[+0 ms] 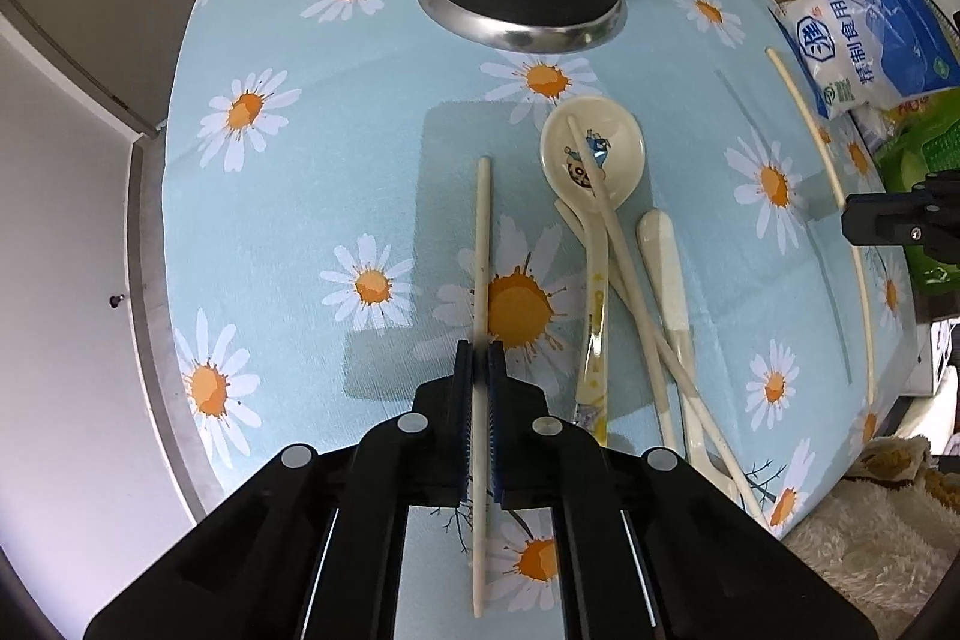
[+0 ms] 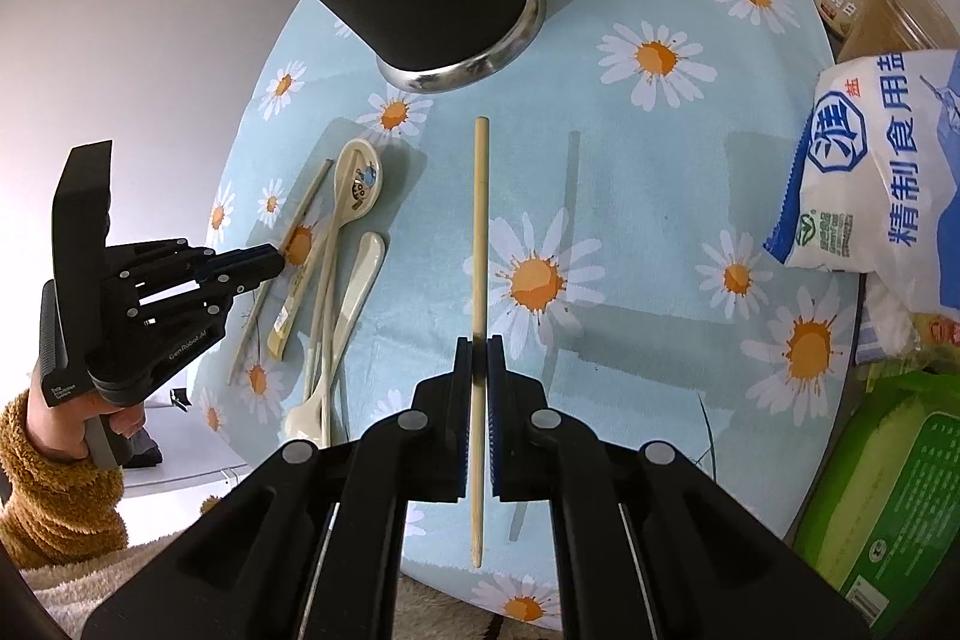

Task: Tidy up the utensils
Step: 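Close the left tool on a wooden chopstick while the right tool holds its chopstick, then lift both chopsticks up toward the black holder with both tools, then hold both chopsticks above the holder's opening with both tools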

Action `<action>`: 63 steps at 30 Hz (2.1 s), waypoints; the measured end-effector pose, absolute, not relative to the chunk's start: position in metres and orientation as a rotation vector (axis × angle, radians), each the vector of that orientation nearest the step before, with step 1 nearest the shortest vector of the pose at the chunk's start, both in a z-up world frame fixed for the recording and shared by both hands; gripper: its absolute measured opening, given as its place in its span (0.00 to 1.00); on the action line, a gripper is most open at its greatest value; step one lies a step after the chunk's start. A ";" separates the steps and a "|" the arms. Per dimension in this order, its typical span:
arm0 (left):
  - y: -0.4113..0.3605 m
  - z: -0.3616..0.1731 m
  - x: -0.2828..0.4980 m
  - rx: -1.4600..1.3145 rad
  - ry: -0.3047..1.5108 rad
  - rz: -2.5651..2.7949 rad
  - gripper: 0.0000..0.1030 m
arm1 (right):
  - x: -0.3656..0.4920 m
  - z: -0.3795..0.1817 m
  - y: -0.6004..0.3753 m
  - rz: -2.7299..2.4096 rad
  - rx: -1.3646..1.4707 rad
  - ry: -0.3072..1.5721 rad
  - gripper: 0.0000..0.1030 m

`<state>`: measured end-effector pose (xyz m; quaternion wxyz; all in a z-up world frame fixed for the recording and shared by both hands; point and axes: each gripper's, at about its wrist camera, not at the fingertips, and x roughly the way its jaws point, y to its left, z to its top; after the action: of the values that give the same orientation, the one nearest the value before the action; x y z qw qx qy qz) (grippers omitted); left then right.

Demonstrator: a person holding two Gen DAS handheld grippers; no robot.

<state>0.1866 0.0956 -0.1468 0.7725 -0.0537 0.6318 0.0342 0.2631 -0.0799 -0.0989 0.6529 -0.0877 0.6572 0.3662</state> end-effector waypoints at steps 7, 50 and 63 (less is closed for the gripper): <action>0.104 -0.148 0.175 -0.160 1.340 0.094 0.03 | 0.264 -0.099 -0.077 0.847 -0.202 1.479 0.05; 0.096 0.011 0.200 -0.377 0.637 -0.084 0.03 | 0.308 0.019 -0.063 1.136 0.162 0.901 0.06; 0.115 0.049 0.214 -0.351 0.330 -0.067 0.03 | 0.332 0.060 -0.057 1.081 0.174 0.618 0.06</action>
<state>0.2144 0.1150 0.0485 0.9706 -0.1738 0.1633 -0.0332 0.3320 -0.0569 0.0597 0.8090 0.0814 0.2888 0.5054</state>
